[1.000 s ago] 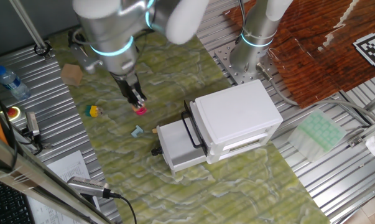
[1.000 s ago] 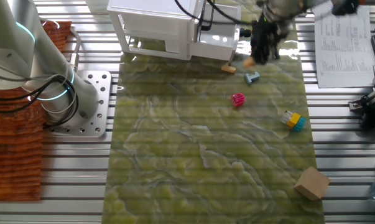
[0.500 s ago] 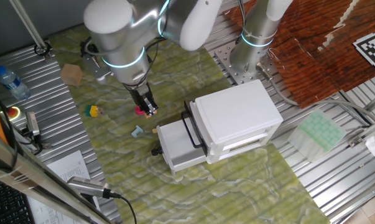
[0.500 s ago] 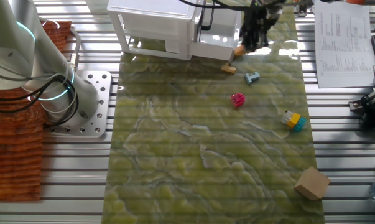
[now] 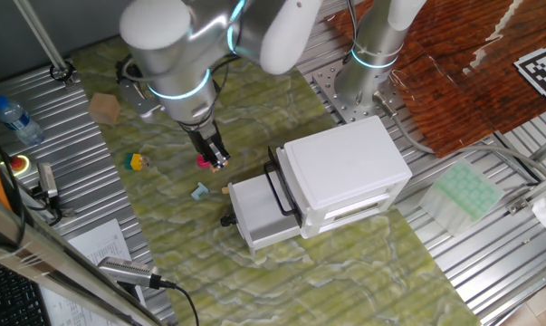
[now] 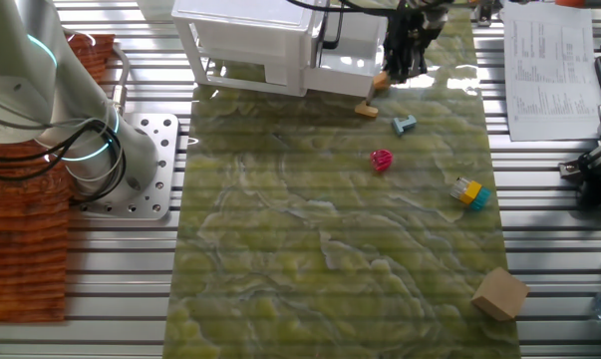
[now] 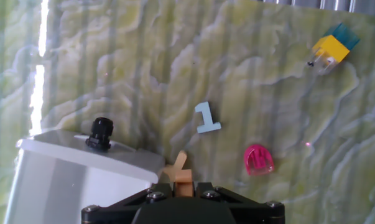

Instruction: Put things in the drawer

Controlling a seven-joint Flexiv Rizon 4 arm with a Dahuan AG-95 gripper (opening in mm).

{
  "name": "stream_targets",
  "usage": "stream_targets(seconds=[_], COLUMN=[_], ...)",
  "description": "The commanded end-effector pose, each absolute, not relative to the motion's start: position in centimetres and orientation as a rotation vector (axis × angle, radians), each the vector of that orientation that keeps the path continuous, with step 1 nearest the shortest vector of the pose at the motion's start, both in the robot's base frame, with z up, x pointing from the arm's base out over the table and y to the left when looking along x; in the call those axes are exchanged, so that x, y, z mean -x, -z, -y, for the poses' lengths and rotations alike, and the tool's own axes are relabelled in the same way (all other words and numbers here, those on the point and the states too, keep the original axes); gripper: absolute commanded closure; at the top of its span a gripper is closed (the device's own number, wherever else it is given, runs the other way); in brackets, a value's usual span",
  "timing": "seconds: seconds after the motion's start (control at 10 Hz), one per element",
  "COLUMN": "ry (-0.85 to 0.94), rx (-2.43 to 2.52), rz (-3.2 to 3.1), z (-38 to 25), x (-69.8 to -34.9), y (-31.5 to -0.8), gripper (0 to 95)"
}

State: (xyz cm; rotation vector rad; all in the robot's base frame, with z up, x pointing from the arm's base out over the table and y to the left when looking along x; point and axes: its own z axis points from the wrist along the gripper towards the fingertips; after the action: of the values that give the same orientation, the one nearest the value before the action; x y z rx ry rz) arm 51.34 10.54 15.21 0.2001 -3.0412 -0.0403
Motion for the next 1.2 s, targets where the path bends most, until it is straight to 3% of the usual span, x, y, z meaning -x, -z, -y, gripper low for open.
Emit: stream_targets(seconds=[0.1,0.7,1.2], ry=[0.041,-0.001,0.101], rx=[-0.199,-0.198,-0.309], rz=[3.036,3.071,3.051], z=[-10.62,-10.6,-10.6], x=[-51.5,-51.46,-51.46], y=[-15.14,-15.15,-15.15], gripper=[95.0,95.0,95.0])
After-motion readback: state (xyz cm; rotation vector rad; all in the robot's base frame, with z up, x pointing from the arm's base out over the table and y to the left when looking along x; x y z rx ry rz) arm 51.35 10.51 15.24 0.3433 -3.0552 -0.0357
